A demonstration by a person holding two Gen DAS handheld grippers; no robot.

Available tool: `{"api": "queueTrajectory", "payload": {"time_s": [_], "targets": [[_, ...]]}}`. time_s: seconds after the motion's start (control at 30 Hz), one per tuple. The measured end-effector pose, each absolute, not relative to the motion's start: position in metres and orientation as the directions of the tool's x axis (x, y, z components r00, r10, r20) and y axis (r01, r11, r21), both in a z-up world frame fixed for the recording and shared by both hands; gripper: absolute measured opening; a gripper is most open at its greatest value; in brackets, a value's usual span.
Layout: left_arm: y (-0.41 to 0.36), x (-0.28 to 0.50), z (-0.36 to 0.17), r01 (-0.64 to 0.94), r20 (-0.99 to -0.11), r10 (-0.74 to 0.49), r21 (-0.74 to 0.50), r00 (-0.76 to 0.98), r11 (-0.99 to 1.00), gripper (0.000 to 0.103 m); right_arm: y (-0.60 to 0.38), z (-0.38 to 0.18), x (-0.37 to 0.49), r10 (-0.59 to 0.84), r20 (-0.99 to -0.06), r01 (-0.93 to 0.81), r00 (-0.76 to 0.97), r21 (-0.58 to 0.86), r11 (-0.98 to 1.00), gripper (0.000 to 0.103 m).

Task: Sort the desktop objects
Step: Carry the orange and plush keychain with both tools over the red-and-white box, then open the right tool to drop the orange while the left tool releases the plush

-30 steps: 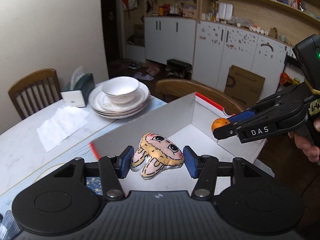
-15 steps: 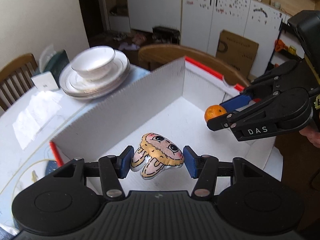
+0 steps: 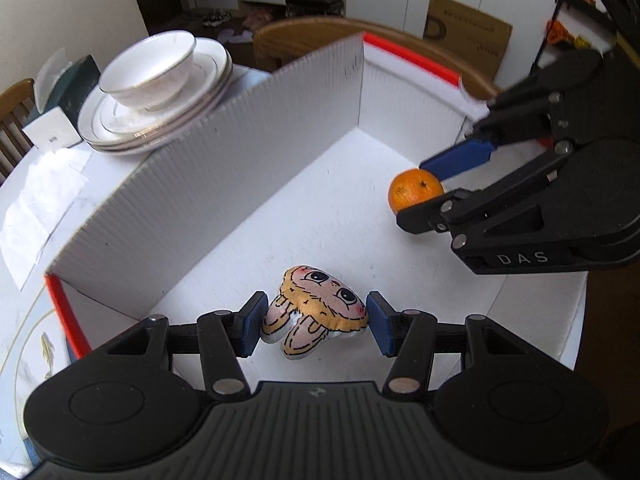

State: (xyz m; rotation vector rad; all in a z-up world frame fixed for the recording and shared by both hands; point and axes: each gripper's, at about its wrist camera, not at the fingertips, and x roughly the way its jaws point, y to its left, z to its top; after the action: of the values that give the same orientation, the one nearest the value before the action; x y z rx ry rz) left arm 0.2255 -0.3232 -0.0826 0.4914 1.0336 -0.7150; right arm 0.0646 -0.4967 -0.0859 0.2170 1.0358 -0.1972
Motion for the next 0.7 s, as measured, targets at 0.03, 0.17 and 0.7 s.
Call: {"api": "queueTrajectory", "payload": {"time_s": [0.03,0.17,0.7], "targets": [[-0.324,0.226,-0.085,0.737,-0.903,-0.291,0.040,0.316,0.674,0.053,-0.497,-0.088,0.067,-0.058,-0.872,0.258,0.487,0.080,0.963,0.034],[-0.326,0.229,-0.094,0.742,-0.919,-0.265,0.044,0.293,0.668,0.053,-0.496,-0.096,0.076,-0.053,-0.889,0.244,0.455,0.068,0.967,0.034],[-0.324,0.235,-0.111,0.735,-0.954,-0.213,0.010,0.210,0.678,0.055,-0.497,-0.112,0.087,-0.043,-0.916,0.250,0.399,0.064,0.966,0.037]]}}
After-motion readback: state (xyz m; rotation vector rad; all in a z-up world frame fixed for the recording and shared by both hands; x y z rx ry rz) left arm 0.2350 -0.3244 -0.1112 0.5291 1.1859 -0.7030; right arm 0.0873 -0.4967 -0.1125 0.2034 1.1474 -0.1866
